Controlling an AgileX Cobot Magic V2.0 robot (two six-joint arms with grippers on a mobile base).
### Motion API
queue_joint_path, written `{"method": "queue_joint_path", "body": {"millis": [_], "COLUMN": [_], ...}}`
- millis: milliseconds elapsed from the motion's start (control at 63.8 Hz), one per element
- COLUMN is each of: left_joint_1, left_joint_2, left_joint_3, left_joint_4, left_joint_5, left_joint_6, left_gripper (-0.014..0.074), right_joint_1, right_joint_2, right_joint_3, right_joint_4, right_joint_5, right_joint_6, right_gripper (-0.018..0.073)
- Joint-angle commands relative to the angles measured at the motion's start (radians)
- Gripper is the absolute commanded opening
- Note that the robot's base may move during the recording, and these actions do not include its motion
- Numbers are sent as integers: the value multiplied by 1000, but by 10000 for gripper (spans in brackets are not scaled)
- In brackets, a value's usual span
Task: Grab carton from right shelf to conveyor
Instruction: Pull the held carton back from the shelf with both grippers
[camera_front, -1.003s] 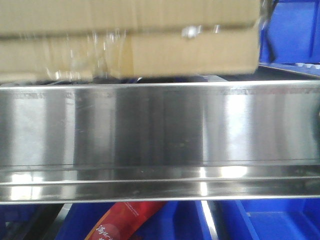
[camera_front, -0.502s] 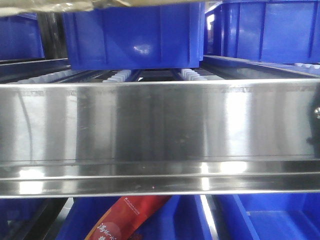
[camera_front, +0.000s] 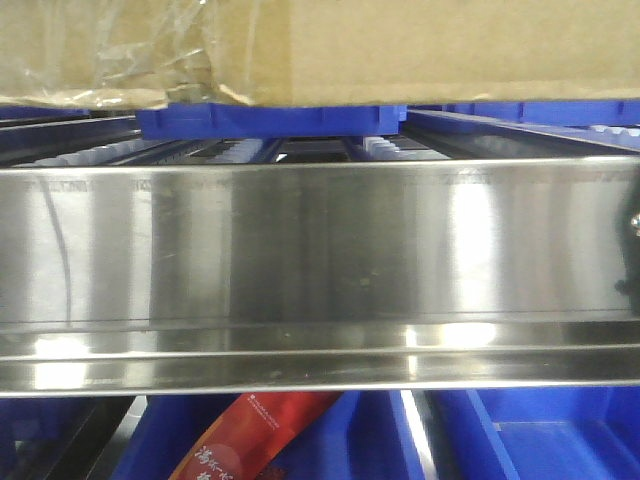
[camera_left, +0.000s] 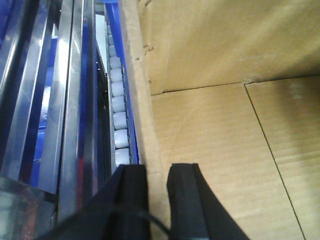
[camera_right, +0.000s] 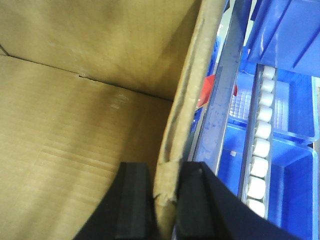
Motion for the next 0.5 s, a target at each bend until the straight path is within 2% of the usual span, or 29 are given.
{"method": "queue_joint_path", "body": {"millis": [0,486], "left_joint_1": [-13,-13], "left_joint_2": [-10,-10], "left_joint_3": [-7,-7], "left_joint_4": [-38,-38], "left_joint_5": [-51,-51], "left_joint_6": [-2,-2], "left_gripper": [-17,-17], "right_joint_1": [6,6], "right_joint_2": [-15,-15], "right_joint_3": [1,1], "right_joint_4": [7,7], "right_joint_5": [-42,-42], "right_joint_6": [-15,-15], "right_gripper": [-67,-67]}}
